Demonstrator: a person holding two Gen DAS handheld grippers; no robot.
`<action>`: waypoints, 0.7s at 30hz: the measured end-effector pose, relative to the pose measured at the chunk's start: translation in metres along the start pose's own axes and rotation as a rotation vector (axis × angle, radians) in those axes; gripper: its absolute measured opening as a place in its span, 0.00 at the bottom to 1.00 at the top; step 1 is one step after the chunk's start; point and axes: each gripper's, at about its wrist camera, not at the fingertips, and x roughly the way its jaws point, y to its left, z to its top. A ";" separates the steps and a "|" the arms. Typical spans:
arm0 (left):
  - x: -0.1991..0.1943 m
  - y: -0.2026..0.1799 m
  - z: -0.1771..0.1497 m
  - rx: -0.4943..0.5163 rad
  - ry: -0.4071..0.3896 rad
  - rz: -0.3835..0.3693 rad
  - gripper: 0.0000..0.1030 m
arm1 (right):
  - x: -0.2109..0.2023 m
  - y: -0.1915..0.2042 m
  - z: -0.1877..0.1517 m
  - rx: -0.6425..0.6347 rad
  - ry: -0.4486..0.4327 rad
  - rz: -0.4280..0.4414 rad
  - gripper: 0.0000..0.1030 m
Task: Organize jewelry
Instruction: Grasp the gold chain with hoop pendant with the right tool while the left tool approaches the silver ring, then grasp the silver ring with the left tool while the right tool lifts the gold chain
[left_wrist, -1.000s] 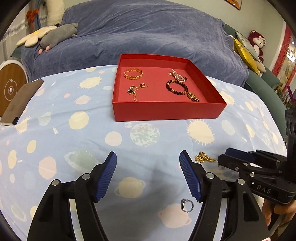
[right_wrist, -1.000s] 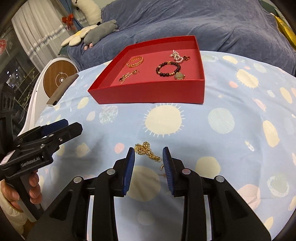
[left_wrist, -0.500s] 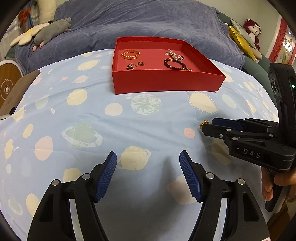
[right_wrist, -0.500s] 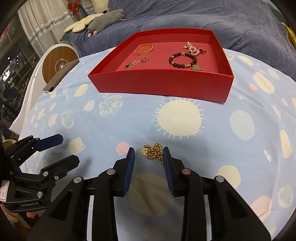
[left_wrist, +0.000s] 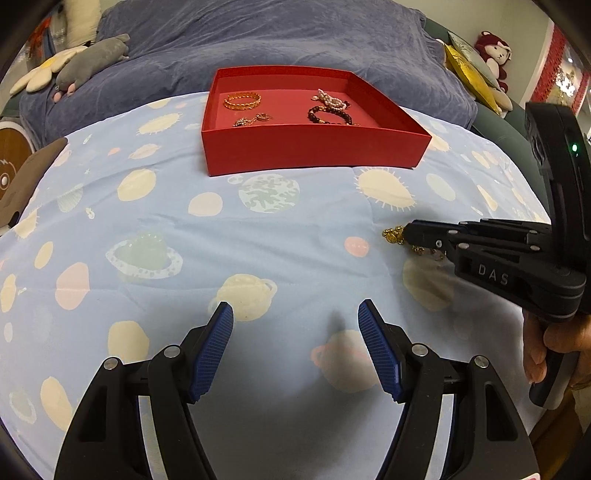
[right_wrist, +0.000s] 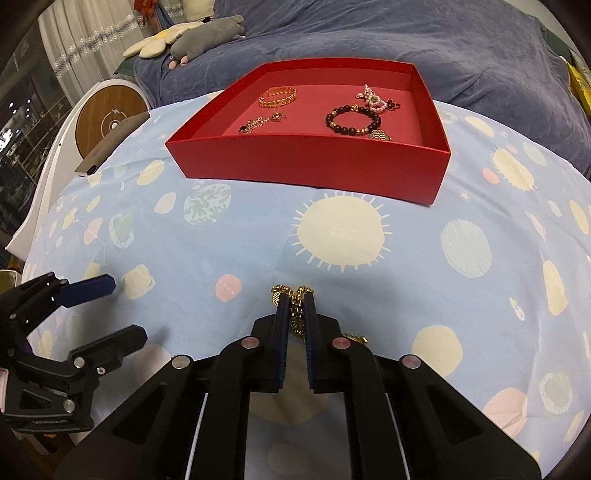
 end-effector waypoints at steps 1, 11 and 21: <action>0.000 -0.003 -0.001 0.007 0.002 -0.007 0.65 | -0.005 -0.001 0.001 0.004 -0.011 0.001 0.03; 0.007 -0.029 -0.011 0.076 0.012 -0.037 0.65 | -0.031 -0.018 0.005 0.048 -0.060 0.006 0.03; 0.015 -0.041 -0.014 0.123 0.001 -0.029 0.44 | -0.047 -0.029 0.011 0.082 -0.099 0.014 0.03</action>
